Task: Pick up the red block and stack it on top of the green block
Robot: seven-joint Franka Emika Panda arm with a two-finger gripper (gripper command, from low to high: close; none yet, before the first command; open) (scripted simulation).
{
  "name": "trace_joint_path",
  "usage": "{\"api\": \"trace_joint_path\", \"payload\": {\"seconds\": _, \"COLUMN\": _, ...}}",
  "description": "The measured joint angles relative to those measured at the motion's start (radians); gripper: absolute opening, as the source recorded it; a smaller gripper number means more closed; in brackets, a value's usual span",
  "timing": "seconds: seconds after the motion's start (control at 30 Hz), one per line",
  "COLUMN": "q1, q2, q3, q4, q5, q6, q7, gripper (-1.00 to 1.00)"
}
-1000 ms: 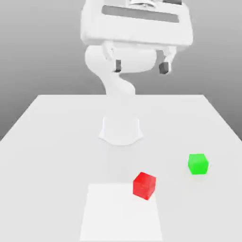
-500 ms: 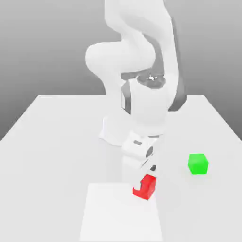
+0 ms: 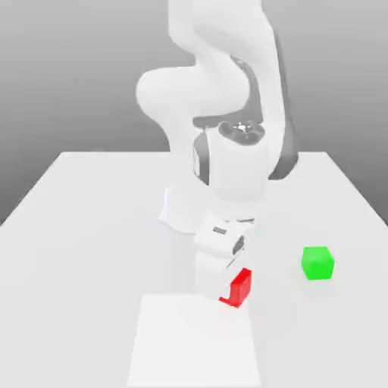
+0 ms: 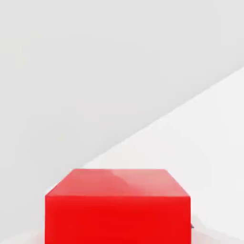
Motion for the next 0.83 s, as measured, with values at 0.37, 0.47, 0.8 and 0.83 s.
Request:
{"api": "trace_joint_path", "payload": {"seconds": 0.37, "q1": 0.348, "q2": -0.159, "q3": 0.173, "q4": -0.016, "q5": 0.075, "q6": -0.143, "q7": -0.298, "gripper": -1.0}}
{"api": "trace_joint_path", "payload": {"seconds": 0.47, "q1": 0.45, "q2": -0.186, "q3": 0.22, "q4": -0.018, "q5": 0.095, "q6": -0.167, "q7": -0.382, "gripper": -1.0}}
{"api": "trace_joint_path", "payload": {"seconds": 0.8, "q1": 0.462, "q2": 0.058, "q3": 0.218, "q4": -0.009, "q5": -0.011, "q6": 0.066, "q7": -0.329, "gripper": 1.0}}
{"api": "trace_joint_path", "payload": {"seconds": 0.83, "q1": 0.461, "q2": 0.058, "q3": 0.218, "q4": -0.009, "q5": -0.011, "q6": 0.066, "q7": -0.329, "gripper": 1.0}}
